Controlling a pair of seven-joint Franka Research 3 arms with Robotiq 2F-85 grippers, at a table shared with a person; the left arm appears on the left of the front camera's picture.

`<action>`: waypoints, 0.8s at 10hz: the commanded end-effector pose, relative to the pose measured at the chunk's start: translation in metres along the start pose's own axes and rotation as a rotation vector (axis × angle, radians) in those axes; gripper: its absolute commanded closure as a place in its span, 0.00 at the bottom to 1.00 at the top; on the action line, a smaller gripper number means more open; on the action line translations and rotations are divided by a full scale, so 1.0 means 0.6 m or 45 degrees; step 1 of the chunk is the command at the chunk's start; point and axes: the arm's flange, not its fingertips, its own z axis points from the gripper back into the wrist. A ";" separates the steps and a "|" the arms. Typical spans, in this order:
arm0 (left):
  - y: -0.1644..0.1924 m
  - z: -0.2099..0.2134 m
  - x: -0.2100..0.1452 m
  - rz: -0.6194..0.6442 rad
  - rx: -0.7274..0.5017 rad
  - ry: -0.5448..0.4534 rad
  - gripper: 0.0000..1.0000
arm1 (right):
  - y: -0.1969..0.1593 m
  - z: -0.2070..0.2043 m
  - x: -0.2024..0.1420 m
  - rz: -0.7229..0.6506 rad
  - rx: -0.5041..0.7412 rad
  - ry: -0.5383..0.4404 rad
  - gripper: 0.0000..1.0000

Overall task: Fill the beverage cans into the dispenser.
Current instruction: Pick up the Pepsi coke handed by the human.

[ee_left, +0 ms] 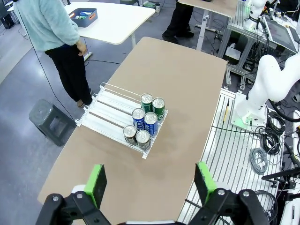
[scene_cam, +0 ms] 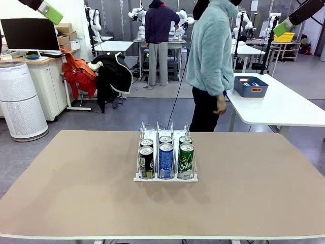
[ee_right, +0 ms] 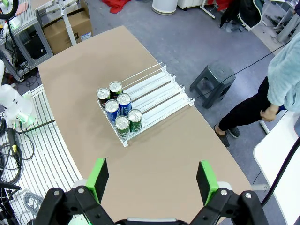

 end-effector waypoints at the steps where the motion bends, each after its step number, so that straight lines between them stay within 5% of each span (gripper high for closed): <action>1: 0.001 0.001 0.000 0.004 0.003 -0.004 0.00 | -0.001 -0.001 0.000 -0.001 -0.009 -0.006 0.00; 8: 0.001 0.001 0.000 0.004 0.003 -0.004 0.00 | -0.001 -0.001 0.000 -0.001 -0.009 -0.006 0.00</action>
